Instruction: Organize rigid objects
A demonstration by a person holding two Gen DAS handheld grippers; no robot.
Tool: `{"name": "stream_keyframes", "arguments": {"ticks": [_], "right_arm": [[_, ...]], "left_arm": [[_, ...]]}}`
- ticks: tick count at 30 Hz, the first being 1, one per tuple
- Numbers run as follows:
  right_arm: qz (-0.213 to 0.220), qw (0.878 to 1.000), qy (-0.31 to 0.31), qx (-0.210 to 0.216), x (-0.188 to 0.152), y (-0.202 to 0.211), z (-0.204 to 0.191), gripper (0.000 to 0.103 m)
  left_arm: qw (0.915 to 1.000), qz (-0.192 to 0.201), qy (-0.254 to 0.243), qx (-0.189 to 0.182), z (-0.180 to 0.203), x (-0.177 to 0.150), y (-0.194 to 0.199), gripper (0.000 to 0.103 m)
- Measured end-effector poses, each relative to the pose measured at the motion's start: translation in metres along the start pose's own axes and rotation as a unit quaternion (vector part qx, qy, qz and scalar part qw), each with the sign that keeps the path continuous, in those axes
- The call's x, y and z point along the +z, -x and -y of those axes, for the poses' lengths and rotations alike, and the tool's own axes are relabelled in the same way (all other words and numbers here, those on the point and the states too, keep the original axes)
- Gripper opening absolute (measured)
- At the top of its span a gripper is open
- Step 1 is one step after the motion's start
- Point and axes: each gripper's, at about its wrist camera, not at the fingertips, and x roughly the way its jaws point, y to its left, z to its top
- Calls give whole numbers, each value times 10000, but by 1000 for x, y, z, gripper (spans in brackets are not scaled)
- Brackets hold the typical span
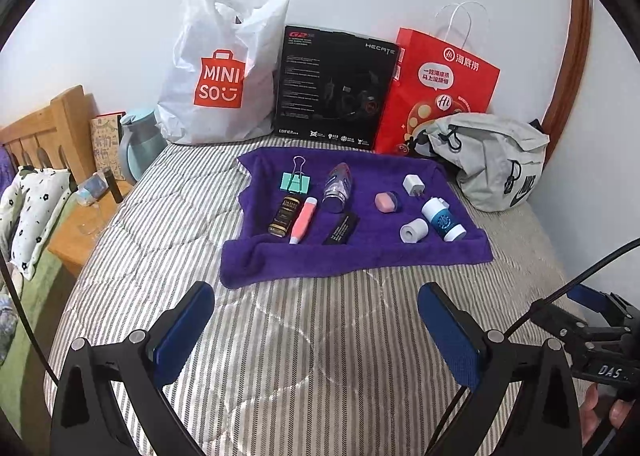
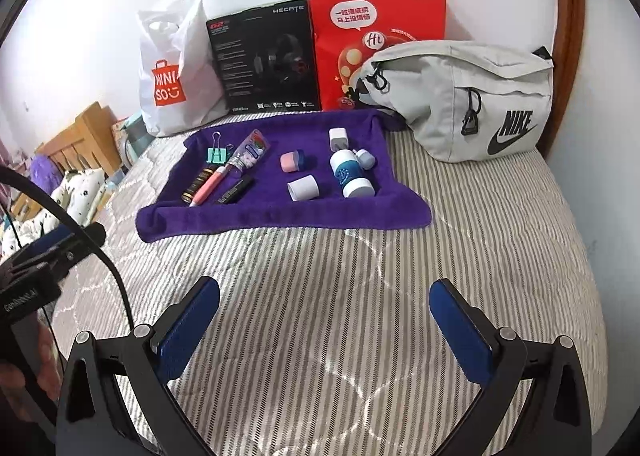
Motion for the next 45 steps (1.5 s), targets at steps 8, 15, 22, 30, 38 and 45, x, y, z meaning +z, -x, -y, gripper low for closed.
{"name": "stream_keyframes", "arguments": {"ticks": [8, 15, 22, 30, 38, 45], "right_arm": [[-16, 10000, 56, -6, -5, 4, -4, 103], [1, 9999, 45, -97, -3, 8, -1, 103], [49, 9999, 29, -142, -2, 13, 1, 103], [43, 9998, 52, -195, -1, 13, -1, 103], [12, 9998, 65, -210, -1, 13, -2, 103], [34, 9997, 82, -213, -2, 15, -3, 103]], "left_arm": [[9996, 24, -254, 131, 9, -3, 4, 103], [9993, 1, -328, 167, 12, -3, 4, 103], [9991, -31, -381, 165, 13, -4, 3, 103], [9991, -85, -389, 165, 12, -3, 1, 103], [9991, -97, -366, 176, 10, -4, 0, 103], [9991, -100, -361, 188, 9, -4, 1, 103]]}}
